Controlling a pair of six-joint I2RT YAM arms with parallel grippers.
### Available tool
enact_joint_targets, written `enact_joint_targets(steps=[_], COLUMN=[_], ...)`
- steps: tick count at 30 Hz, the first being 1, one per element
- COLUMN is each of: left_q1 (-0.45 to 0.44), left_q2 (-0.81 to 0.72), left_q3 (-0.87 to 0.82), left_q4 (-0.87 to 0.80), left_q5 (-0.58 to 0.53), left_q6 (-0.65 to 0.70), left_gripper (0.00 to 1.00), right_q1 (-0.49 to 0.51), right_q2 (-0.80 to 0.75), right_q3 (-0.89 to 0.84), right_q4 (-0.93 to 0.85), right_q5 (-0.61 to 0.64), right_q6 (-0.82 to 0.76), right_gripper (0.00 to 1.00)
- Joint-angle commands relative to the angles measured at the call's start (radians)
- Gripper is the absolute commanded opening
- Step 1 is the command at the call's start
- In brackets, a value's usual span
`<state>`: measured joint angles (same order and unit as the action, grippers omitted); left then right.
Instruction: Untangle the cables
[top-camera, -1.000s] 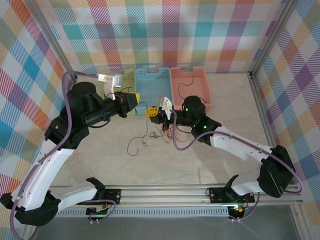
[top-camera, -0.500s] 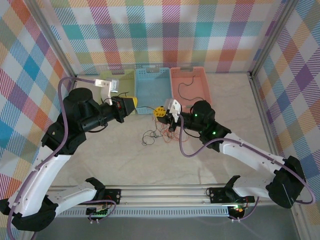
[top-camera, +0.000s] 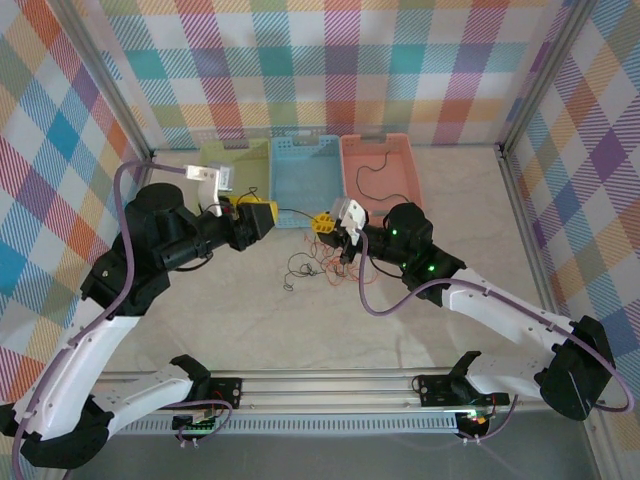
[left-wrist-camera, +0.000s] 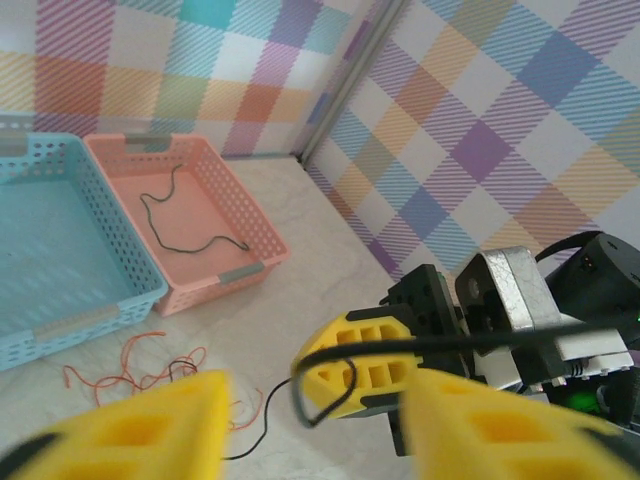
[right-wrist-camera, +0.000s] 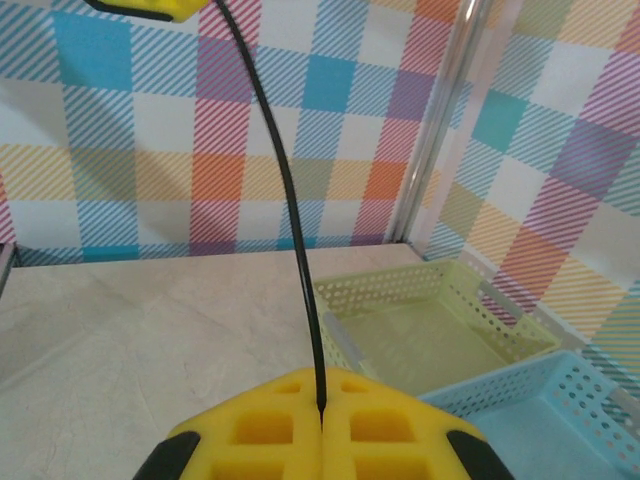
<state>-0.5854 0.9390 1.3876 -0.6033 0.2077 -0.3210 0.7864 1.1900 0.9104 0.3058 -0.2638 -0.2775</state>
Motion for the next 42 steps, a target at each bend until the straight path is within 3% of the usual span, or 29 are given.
enact_joint_targets(steps=[1, 5, 12, 17, 23, 31, 42], left_q1=[0.007, 0.007, 0.007, 0.007, 0.007, 0.007, 0.007], left_q2=[-0.055, -0.119, -0.259, -0.374, -0.504, -0.51, -0.521], left_q3=[-0.007, -0.04, -0.151, -0.299, -0.442, -0.5, -0.533], left_q4=[-0.039, -0.093, -0.177, -0.205, -0.168, -0.154, -0.168], left_q5=[-0.086, -0.164, -0.257, -0.154, -0.147, -0.16, -0.178], left_q6=[0.033, 0.065, 0.073, 0.088, 0.06, 0.05, 0.058], left_gripper=[0.76, 0.87, 0.9, 0.89, 0.88, 0.87, 0.86], right_q1=[-0.019, -0.07, -0.193, -0.263, -0.309, -0.335, -0.334], right_q2=[0.01, 0.063, 0.221, 0.351, 0.52, 0.763, 0.987], right_q3=[0.032, 0.085, 0.243, 0.377, 0.575, 0.804, 0.88], right_q4=[-0.01, -0.019, -0.052, -0.065, -0.102, -0.152, -0.138], right_q5=[0.048, 0.086, 0.095, 0.093, 0.094, 0.124, 0.117], right_q6=[0.018, 0.083, 0.233, 0.26, 0.301, 0.366, 0.482], right_gripper=[0.0, 0.0, 0.0, 0.0, 0.0, 0.0, 0.0])
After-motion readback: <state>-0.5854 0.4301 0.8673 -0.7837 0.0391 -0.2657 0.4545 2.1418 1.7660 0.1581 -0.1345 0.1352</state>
